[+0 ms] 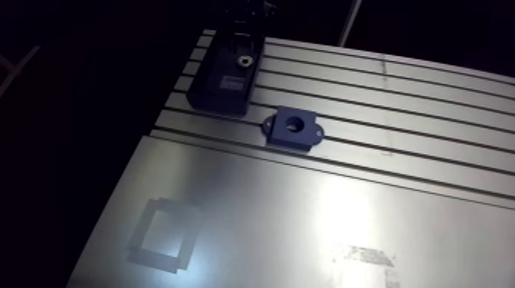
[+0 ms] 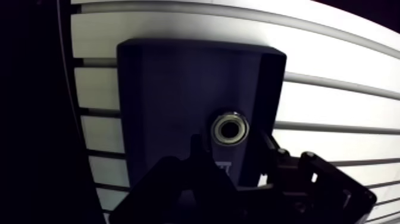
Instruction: Pick up the bearing and press it into the housing until flush.
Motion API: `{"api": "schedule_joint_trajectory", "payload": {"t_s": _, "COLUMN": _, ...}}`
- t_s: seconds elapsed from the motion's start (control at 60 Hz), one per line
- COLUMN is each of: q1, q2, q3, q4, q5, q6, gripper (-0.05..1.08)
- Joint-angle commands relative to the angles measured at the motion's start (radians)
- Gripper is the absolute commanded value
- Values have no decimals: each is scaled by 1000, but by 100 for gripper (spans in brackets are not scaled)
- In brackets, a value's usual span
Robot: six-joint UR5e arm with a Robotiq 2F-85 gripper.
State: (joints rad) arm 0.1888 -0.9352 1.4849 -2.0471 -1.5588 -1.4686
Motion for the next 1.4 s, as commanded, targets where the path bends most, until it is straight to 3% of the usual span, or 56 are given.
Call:
{"api": "schedule_joint_trajectory", "payload": {"t_s": 0.017, "q1": 1, "q2": 5, "q3": -1, "q4": -5, "q5": -2, "q6": 0, "gripper": 51}}
{"api": "schedule_joint_trajectory", "payload": {"t_s": 1.4, "q1": 1, "q2": 30, "q3": 1, "q4": -9, "q5": -5, "q6": 0, "gripper": 51}}
